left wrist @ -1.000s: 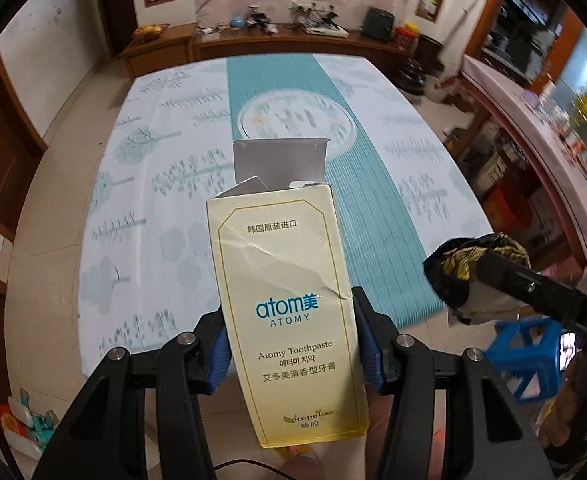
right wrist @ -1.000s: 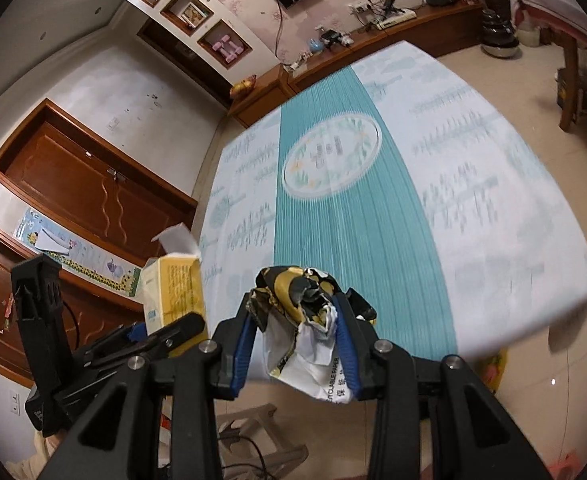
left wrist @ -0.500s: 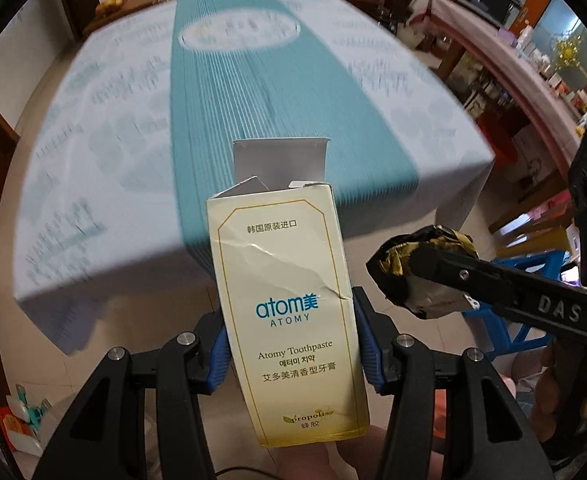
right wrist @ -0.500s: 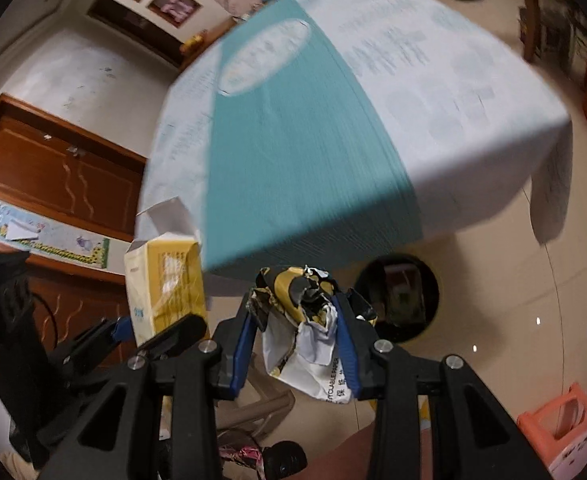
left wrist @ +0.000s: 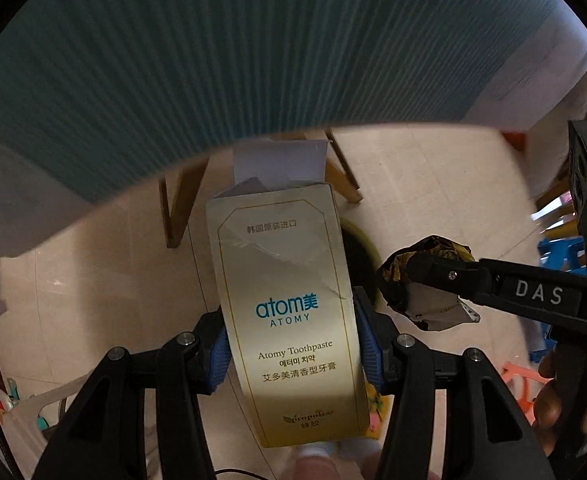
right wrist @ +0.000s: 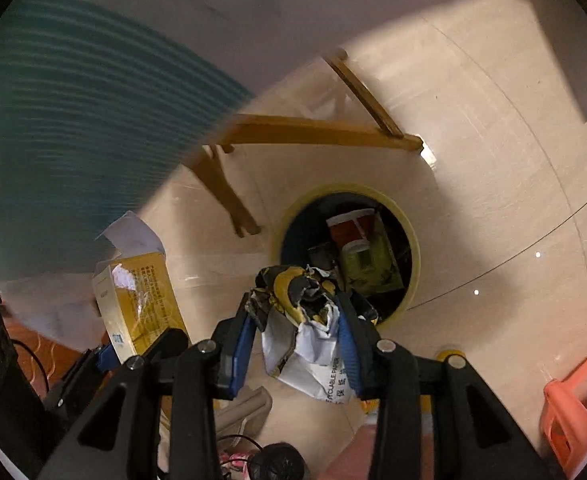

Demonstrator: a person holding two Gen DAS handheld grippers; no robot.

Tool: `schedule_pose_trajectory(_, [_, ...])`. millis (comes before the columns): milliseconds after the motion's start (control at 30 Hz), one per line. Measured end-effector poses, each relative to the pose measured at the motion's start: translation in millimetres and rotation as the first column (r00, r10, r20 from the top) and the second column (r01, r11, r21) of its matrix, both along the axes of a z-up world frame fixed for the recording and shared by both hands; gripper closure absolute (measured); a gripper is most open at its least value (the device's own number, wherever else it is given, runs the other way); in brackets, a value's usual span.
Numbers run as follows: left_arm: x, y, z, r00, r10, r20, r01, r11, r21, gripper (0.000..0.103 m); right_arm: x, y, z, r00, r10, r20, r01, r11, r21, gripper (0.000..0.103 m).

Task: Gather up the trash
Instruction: 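Carry the toothpaste box and yellow-black wrapper down over the black bin, then open the left tool over the bin while the right releases the wrapper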

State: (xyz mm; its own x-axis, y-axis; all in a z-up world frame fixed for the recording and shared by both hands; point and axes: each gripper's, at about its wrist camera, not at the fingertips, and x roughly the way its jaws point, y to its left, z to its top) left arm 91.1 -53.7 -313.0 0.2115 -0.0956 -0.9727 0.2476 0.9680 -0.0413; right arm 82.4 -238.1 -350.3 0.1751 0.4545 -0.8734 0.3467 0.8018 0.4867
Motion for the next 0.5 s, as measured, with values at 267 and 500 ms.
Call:
schedule_pose_trajectory(267, [3.2,-1.4,-48.8,1.000,0.026,0.015,-0.026,0.999,0.040,0.046,21.4,4.3,-66.1,0.999,-0.018,-0.044,0.019,0.999,0.028,0.053])
schedule_pose_trajectory(500, [-5.2,4.5,-55.1,0.999,0.030,0.034,-0.032,0.998,0.060,0.024,27.7,9.8,-67.7,1.000,0.013,-0.008,-0.013,1.000,-0.005,0.046])
